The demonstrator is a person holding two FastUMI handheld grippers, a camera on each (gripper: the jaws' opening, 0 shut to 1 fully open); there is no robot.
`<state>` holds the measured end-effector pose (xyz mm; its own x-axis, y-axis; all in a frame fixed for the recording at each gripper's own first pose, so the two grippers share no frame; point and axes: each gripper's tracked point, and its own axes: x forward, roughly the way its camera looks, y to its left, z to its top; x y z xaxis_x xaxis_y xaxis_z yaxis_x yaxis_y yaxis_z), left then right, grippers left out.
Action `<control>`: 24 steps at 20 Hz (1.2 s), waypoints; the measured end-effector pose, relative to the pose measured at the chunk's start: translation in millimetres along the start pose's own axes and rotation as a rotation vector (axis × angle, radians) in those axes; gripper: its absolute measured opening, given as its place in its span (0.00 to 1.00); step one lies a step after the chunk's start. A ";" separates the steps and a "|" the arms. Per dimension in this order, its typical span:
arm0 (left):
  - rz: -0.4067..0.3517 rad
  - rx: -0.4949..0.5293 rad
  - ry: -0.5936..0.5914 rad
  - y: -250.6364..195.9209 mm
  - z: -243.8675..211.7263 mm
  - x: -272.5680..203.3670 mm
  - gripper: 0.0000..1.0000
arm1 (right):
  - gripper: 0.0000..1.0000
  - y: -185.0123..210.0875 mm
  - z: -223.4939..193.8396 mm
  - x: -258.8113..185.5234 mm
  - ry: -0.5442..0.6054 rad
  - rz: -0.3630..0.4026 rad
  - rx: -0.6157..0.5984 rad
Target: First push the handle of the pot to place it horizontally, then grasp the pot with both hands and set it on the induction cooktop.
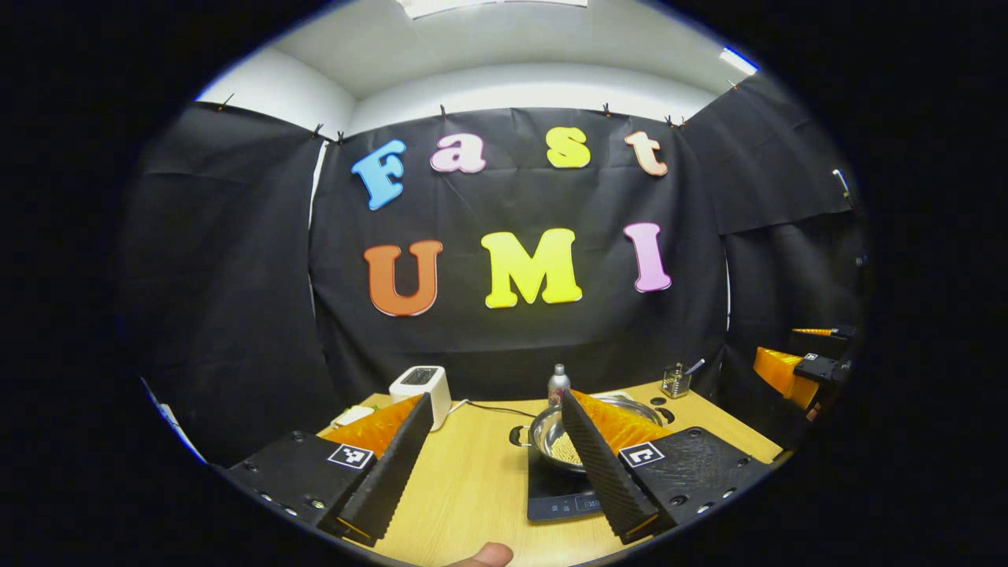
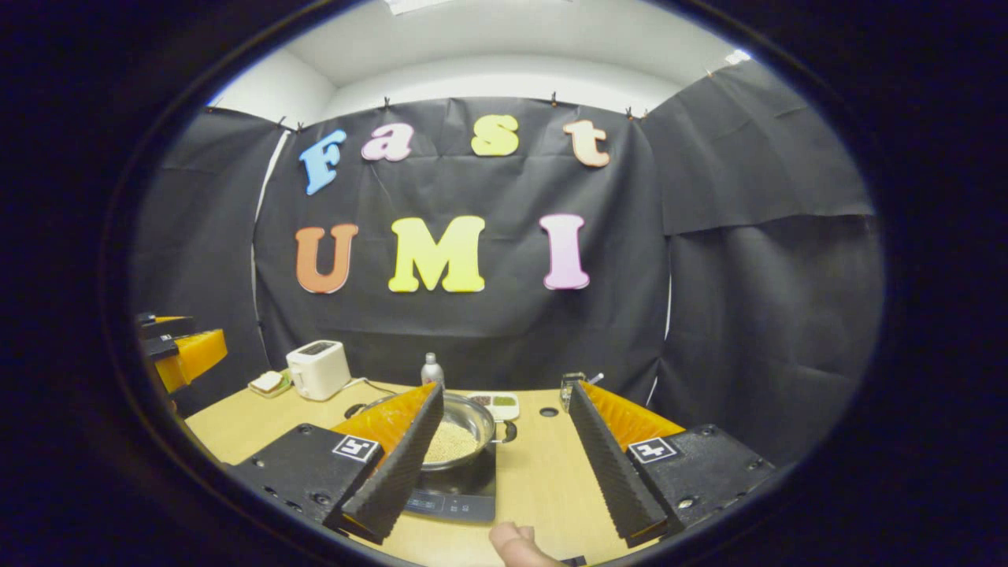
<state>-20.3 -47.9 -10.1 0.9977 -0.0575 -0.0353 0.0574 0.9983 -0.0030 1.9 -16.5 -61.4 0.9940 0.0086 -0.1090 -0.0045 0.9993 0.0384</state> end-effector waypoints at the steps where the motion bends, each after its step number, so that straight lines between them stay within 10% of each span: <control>1: -0.003 -0.002 -0.013 0.3 8.7 -12.0 0.97 | 1.00 -1.0 9.3 -12.1 -0.017 -0.003 -0.001; 12: 0.036 -0.022 -0.047 22.2 3.5 -101.2 0.96 | 1.00 -35.1 51.1 -147.5 -0.235 -0.113 0.019; 24: 0.020 -0.058 -0.066 17.6 4.3 -105.0 0.96 | 1.00 -34.6 38.4 -148.5 -0.209 -0.078 0.009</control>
<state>-123.9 -24.2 -2.2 0.9989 -0.0351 0.0301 0.0369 0.9975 -0.0606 -141.3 -53.8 -8.4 0.9924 -0.0774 0.0959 0.0732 0.9962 0.0473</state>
